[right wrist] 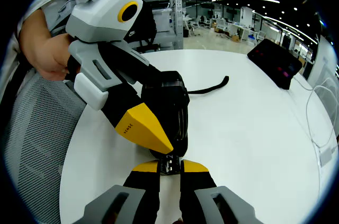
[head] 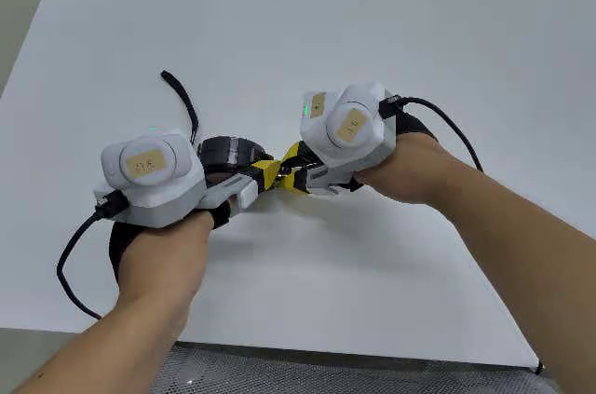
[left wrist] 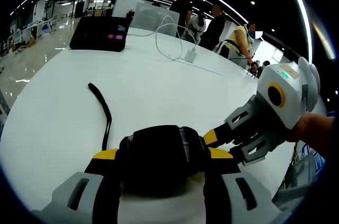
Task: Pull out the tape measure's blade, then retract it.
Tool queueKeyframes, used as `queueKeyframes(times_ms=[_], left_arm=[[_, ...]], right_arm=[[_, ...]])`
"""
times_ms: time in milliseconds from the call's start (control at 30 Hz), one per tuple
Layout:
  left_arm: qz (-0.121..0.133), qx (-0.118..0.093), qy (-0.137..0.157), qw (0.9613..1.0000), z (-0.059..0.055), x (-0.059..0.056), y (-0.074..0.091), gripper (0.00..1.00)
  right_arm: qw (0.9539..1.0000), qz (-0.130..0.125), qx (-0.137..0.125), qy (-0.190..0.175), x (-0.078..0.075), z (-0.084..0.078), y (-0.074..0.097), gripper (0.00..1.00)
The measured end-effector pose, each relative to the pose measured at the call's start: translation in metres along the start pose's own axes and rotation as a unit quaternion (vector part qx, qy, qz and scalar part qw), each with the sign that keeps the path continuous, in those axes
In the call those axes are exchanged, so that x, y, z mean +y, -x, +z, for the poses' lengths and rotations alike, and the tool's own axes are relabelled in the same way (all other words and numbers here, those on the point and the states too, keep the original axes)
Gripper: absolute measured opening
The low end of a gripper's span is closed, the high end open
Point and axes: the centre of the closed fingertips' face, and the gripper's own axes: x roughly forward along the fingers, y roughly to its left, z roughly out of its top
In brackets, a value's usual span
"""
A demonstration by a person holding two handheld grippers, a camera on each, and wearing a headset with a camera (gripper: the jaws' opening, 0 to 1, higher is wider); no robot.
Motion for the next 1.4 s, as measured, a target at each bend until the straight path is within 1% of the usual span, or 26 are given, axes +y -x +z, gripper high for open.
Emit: queueKeyframes(times_ms=[433, 533, 633, 1400], left_arm=[[0.000, 0.001, -0.001, 1.0000, 0.0000, -0.0006, -0.0002, 0.59], [0.001, 0.003, 0.005, 1.0000, 0.0002, -0.0002, -0.0004, 0.59], [0.003, 0.004, -0.001, 1.0000, -0.0001, -0.0004, -0.0009, 0.60], [0.005, 0.006, -0.003, 1.0000, -0.0002, -0.0005, -0.0009, 0.61]], right_arm=[[1.0000, -0.001, -0.001, 0.001, -0.0001, 0.0014, -0.0039, 0.10], [1.0000, -0.003, -0.002, 0.002, -0.0004, 0.0016, -0.0039, 0.10], [1.0000, -0.004, 0.001, 0.003, -0.0002, 0.0009, -0.0048, 0.10], [0.9999, -0.009, 0.006, -0.006, -0.0003, 0.0007, -0.0044, 0.11]])
